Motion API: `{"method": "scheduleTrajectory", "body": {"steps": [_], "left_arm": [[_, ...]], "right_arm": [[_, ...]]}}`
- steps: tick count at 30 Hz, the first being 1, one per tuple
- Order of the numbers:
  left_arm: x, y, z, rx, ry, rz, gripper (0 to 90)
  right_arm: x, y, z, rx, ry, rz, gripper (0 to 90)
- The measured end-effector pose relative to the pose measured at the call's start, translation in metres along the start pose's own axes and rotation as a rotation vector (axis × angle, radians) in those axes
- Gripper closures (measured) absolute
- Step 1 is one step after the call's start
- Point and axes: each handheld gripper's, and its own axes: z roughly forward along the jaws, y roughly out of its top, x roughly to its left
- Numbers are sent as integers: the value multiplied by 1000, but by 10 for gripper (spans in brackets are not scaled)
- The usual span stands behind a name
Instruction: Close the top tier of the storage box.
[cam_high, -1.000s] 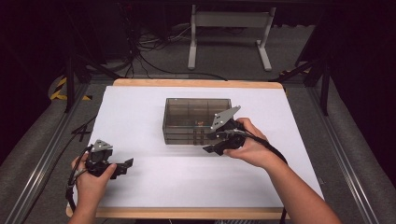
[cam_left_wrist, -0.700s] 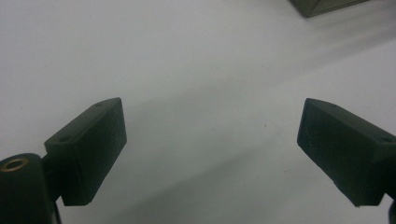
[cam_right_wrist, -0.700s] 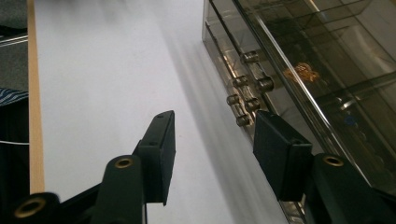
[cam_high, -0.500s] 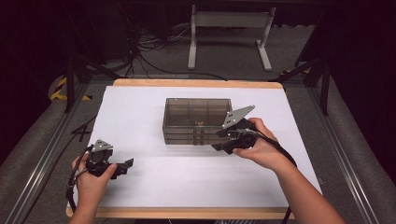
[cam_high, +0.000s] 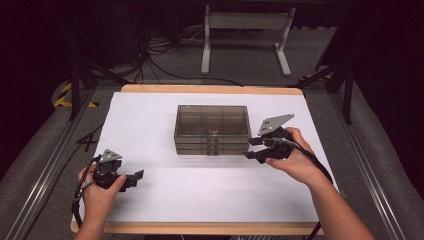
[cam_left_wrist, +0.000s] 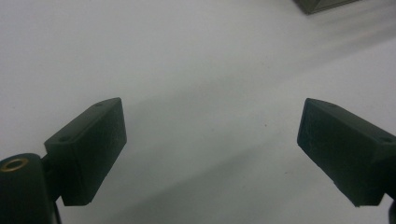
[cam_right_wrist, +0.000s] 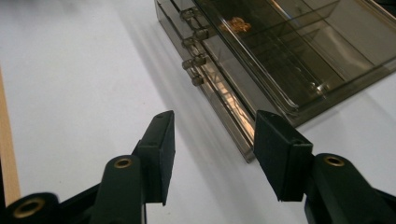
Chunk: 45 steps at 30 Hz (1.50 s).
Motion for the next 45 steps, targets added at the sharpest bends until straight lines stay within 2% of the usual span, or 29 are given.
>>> {"method": "scheduleTrajectory", "body": {"steps": [6, 19, 28, 29, 35, 45], "left_arm": [[0, 0, 0, 0, 4, -7, 89], [1, 0, -1, 1, 5, -5, 88], [2, 0, 0, 4, 5, -7, 88], [2, 0, 0, 3, 7, -11, 87], [4, -1, -1, 4, 11, -17, 86], [5, -2, 0, 4, 14, -17, 85]], "right_arm": [[-8, -12, -8, -10, -31, 32, 489], [-22, -38, -10, 1, -73, 101, 453], [-32, -57, -3, 20, -112, 142, 444], [-34, -60, -2, 18, -125, 153, 441], [-42, -76, 4, 5, -137, 198, 430], [-47, -92, 12, -2, -149, 216, 423]]}}
